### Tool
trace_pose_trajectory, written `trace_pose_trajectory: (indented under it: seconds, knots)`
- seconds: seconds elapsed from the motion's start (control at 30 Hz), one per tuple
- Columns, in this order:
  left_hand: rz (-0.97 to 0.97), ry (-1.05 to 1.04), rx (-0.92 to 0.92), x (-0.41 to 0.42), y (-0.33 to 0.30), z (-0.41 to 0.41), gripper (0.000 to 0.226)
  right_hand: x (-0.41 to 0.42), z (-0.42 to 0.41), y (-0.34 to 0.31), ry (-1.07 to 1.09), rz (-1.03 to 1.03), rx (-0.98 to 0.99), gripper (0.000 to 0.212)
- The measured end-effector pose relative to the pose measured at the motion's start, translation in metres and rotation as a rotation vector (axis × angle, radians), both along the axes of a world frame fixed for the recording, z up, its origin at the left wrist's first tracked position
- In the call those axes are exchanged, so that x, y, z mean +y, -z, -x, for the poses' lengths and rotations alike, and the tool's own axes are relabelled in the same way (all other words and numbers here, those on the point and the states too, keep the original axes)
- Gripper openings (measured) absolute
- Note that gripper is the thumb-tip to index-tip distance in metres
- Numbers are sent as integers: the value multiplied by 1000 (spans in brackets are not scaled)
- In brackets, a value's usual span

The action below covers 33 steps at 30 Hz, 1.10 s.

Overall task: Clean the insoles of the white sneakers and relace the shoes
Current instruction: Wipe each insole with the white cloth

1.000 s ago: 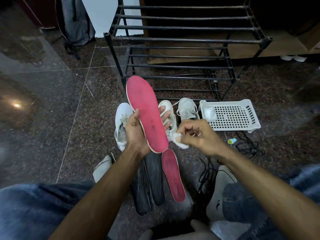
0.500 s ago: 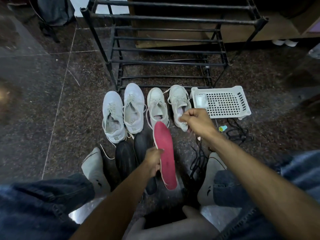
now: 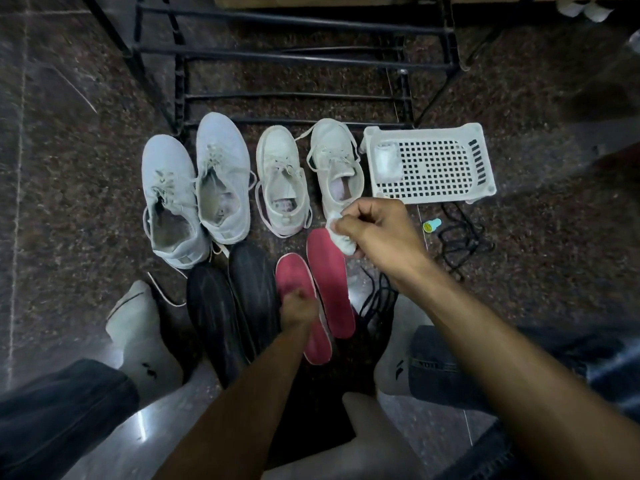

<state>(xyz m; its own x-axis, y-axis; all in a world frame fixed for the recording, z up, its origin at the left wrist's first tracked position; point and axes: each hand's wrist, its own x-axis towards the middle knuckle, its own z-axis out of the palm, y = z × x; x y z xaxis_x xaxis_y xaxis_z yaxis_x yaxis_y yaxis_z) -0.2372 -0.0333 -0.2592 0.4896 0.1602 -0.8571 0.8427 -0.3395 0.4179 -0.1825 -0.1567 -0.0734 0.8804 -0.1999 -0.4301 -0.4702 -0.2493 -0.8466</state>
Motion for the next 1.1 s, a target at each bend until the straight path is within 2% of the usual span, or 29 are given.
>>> trace_pose_trajectory:
  seconds: [0.03,0.1,0.23,0.37,0.5,0.63,0.7,0.87,1.0,1.1]
  knots:
    - [-123,23,-8,9,6,8,22,-1,-1,2,16,-1,1,15]
    - [-248,15,-43,24,10,30,26,-3,-3,10,55,-7,20,16]
    - [-314,43,-11,27,10,57,43,-3,3,28,23,45,120,18]
    - [-271,45,16,21,11,55,53,-1,13,36,-46,72,168,22]
    - [-245,57,60,19,13,45,47,-2,15,36,-43,79,162,23]
    - [-195,63,61,23,23,41,30,5,17,46,-52,69,183,16]
    - [-137,51,40,27,22,40,23,8,21,51,-78,80,187,19]
    - [-30,-35,-55,39,-1,33,7,10,25,58,-130,124,192,23]
    - [110,-127,-137,47,-37,13,6,7,23,51,-124,148,145,15]
    - [253,-69,-209,50,-77,-10,15,8,21,41,-185,217,49,13]
